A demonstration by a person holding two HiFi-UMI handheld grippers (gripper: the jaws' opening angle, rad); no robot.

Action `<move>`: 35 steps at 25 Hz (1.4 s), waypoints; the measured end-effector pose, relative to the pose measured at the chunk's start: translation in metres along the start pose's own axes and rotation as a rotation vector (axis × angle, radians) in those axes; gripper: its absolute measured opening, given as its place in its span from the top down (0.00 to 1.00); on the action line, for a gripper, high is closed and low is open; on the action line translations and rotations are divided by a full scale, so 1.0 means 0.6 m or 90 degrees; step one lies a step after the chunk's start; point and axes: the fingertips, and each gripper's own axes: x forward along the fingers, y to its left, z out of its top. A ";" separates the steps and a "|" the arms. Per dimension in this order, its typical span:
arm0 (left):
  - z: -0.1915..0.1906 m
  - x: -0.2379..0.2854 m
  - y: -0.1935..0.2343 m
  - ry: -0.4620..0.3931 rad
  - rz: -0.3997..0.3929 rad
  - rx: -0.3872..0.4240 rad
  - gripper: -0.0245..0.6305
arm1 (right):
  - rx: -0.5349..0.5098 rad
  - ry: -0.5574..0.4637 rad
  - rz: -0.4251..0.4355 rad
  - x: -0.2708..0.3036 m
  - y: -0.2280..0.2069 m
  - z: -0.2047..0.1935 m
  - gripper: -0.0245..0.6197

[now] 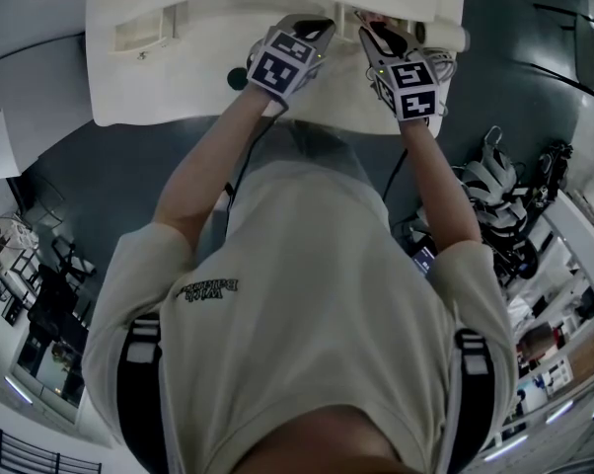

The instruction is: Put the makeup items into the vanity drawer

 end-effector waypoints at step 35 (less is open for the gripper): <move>0.268 -0.443 -0.093 -0.345 0.066 0.077 0.94 | -0.121 -0.352 0.054 -0.323 0.213 0.362 0.94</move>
